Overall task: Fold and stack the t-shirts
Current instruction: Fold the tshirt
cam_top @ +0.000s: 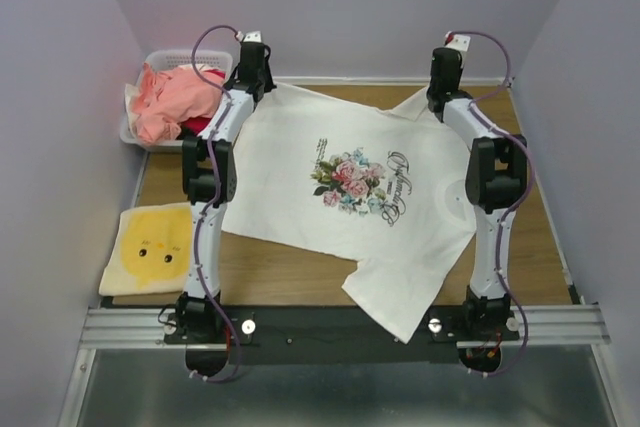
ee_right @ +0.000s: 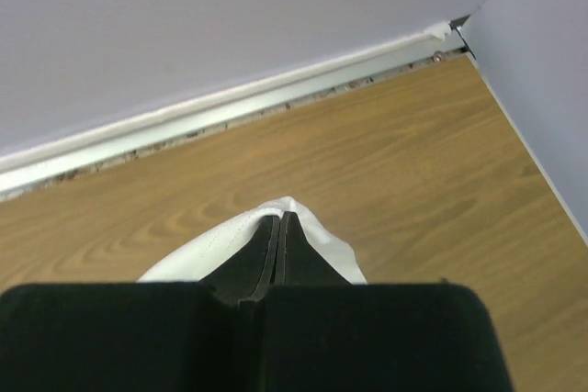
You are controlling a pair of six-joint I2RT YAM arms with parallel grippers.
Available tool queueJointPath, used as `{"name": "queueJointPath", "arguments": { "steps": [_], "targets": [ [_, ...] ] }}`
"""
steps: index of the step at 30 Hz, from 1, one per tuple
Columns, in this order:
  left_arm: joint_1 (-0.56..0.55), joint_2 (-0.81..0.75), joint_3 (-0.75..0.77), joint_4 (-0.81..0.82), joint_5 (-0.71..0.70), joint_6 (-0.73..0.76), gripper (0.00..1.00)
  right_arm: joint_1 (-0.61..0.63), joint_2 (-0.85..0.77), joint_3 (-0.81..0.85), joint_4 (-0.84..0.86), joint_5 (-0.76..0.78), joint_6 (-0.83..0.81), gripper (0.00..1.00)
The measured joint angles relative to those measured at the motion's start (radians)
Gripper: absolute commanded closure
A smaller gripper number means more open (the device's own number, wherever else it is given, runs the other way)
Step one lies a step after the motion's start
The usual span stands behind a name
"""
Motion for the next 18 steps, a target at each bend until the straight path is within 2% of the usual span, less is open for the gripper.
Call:
{"name": "queueJointPath", "arguments": {
  "steps": [2,7,18],
  "targets": [
    [0.000,0.049,0.065,0.001,0.000,0.000,1.00,-0.011,0.072,0.080,0.010,0.000,0.003,0.99],
    [0.001,0.063,0.077,0.041,0.005,-0.003,1.00,-0.027,0.151,0.187,0.022,-0.002,0.005,0.99],
    [0.012,0.063,0.077,0.105,0.029,-0.024,1.00,-0.035,0.162,0.205,0.030,-0.008,0.006,0.99]
  ]
}}
